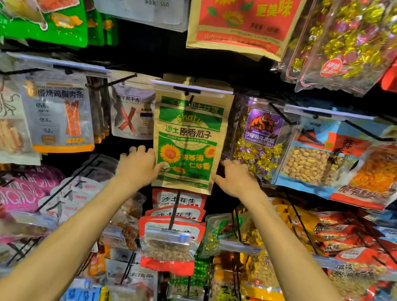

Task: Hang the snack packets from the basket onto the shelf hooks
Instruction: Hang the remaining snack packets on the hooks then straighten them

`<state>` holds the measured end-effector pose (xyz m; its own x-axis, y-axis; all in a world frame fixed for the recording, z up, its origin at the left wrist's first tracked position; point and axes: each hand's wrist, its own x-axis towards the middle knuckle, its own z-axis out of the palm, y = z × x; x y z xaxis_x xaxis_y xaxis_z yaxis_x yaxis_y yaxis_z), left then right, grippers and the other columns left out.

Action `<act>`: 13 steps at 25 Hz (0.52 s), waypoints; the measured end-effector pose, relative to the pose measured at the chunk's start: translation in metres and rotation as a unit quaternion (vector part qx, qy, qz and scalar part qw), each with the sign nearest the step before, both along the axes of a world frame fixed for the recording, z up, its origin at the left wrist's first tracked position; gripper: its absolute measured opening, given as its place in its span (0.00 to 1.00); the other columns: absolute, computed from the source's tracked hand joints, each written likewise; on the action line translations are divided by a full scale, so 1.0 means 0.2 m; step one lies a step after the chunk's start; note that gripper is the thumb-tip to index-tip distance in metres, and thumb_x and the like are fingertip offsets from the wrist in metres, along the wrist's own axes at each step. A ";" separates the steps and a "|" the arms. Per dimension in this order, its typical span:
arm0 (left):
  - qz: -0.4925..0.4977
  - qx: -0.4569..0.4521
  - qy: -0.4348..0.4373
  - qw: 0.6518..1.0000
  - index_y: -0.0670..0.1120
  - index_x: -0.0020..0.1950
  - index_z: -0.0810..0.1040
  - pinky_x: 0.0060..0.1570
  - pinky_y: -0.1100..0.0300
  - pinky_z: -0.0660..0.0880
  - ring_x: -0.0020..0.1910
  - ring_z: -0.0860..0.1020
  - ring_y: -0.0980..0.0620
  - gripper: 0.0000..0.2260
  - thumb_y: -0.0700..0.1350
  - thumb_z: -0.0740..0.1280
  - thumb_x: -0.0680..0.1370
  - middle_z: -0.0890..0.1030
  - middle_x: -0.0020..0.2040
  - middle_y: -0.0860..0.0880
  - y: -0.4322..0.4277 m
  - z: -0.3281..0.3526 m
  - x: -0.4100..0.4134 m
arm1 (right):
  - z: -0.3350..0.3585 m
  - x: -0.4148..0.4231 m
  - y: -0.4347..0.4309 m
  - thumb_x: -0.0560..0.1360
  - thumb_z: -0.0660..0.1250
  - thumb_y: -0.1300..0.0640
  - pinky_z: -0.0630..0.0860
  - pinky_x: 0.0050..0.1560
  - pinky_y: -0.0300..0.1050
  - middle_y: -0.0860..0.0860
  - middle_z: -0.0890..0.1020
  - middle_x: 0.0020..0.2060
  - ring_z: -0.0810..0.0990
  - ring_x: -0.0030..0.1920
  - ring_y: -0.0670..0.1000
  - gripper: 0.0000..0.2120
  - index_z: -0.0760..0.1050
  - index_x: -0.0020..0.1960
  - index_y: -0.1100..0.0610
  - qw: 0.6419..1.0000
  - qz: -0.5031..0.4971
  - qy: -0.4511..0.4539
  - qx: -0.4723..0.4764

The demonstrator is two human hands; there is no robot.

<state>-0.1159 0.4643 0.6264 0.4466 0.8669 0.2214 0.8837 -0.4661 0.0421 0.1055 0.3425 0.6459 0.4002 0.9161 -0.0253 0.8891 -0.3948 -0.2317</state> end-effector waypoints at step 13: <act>-0.053 0.086 -0.032 0.994 0.45 0.60 0.74 0.41 0.52 0.73 0.51 0.80 0.41 0.17 0.55 0.60 0.80 0.81 0.51 0.42 -0.52 0.20 0.48 | 0.15 0.39 -0.43 0.80 0.57 0.41 0.73 0.57 0.51 0.57 0.75 0.62 0.72 0.65 0.59 0.23 0.73 0.63 0.59 0.984 0.030 -0.174 0.028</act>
<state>-0.0195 0.3598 0.6656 0.5129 0.7630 0.3933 0.8276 -0.5612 0.0094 0.1826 0.2569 0.6756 0.3209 0.9343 0.1553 0.9398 -0.3344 0.0700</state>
